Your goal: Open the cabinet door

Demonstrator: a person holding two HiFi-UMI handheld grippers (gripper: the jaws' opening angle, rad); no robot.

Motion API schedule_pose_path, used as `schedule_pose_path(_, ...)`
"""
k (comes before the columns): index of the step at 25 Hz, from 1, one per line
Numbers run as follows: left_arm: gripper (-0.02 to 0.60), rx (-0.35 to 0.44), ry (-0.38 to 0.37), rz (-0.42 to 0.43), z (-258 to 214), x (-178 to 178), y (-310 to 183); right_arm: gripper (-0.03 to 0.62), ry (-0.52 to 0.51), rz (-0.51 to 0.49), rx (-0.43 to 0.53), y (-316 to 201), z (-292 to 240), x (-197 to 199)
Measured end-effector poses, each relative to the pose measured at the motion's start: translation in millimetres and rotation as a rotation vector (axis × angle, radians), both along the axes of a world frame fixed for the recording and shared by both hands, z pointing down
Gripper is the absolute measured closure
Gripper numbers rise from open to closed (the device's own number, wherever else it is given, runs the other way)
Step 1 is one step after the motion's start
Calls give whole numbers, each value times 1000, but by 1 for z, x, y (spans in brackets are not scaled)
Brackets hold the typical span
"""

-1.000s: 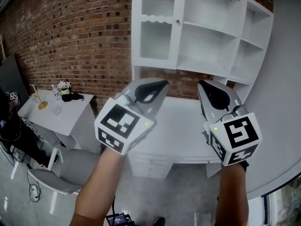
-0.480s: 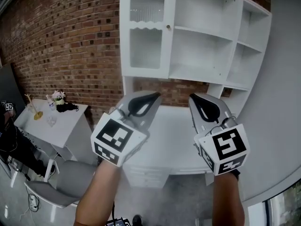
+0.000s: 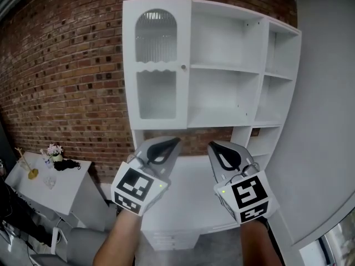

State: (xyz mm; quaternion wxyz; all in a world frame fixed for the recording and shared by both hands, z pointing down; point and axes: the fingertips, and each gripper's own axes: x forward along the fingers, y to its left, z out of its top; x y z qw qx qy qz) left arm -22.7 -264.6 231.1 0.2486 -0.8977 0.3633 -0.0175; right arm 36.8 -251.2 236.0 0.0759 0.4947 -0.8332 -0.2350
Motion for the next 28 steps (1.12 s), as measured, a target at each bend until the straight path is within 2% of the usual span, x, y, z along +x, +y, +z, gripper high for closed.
schedule_pose_path(7,578,25,12,29,-9,-18,-37,589,-5,39,2,-31,2,-15)
schedule_pose_path(13,578,16,9,30,-12,-9,-66,589,-7,44,-11,-59,0,-4)
schedule_pose_path(28,578,39,-1,-105,-24,40,-166,589,0,-71,-5,-153,-2,44)
